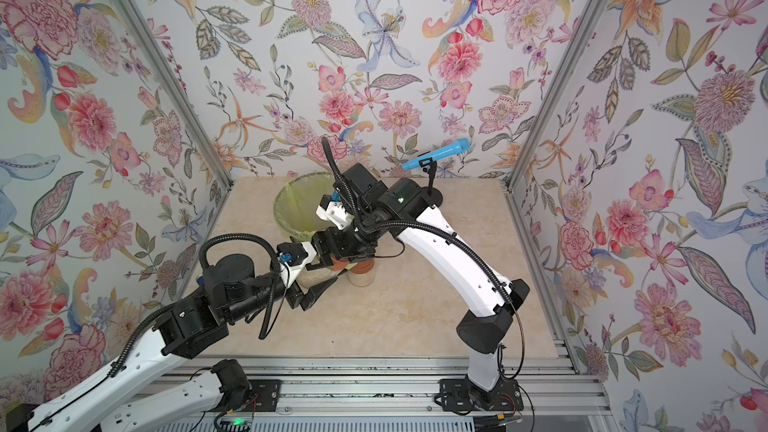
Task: Empty moldy rice from jars
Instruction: Pick up the jar from the center of the board.
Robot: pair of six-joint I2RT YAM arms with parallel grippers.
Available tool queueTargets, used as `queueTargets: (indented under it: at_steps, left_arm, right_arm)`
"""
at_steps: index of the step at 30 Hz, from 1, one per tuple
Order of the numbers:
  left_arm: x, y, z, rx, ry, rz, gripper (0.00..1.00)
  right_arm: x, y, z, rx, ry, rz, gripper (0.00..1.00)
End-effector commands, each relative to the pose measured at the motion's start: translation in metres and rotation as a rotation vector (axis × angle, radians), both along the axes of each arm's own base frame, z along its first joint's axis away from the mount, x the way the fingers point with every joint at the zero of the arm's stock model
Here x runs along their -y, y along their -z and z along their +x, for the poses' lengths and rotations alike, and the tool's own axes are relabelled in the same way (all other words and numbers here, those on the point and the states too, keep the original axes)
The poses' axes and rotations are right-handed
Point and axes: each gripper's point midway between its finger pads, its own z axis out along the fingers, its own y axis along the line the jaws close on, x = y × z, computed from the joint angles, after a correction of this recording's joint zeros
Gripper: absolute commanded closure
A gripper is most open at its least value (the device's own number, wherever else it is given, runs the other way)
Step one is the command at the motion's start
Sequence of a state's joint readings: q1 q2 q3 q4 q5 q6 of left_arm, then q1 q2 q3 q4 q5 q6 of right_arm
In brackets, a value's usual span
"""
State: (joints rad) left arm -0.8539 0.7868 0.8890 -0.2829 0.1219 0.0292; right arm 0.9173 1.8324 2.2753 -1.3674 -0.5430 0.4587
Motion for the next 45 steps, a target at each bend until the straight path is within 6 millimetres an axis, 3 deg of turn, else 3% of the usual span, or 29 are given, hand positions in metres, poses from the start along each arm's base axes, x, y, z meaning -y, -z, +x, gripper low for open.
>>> queueTargets:
  at_steps: [1,3,8,11,22,32,39,45]
  left_arm:
    - [-0.010,-0.025,0.021,0.078,-0.132,-0.086,0.77]
    - [-0.014,-0.026,0.024,0.083,-0.157,-0.096,1.00]
    - [-0.029,-0.036,0.031,0.114,-0.236,-0.167,1.00]
    - [-0.035,-0.040,0.036,0.106,-0.248,-0.200,1.00]
    - [-0.049,-0.045,0.057,0.079,-0.270,-0.255,1.00]
    - [-0.042,-0.045,0.065,0.024,-0.240,-0.264,1.00]
    - [-0.045,-0.049,0.071,-0.024,-0.225,-0.338,1.00]
    - [-0.037,-0.045,0.072,-0.091,-0.153,-0.360,1.00]
  right_arm:
    - [0.004,-0.016,-0.030,-0.085,-0.077,0.057,0.99]
    - [0.006,-0.016,-0.025,-0.078,-0.065,0.056,0.86]
    - [0.012,-0.016,-0.012,-0.040,-0.033,0.050,0.20]
    - [0.012,-0.013,-0.008,-0.030,-0.029,0.042,0.02]
    - [0.009,-0.006,0.003,0.024,-0.022,0.034,0.00]
    - [0.000,-0.035,0.038,0.226,0.079,0.150,0.00]
    - [-0.004,-0.024,0.054,0.250,0.140,0.181,0.00]
    - [-0.015,-0.029,0.060,0.264,0.171,0.275,0.00]
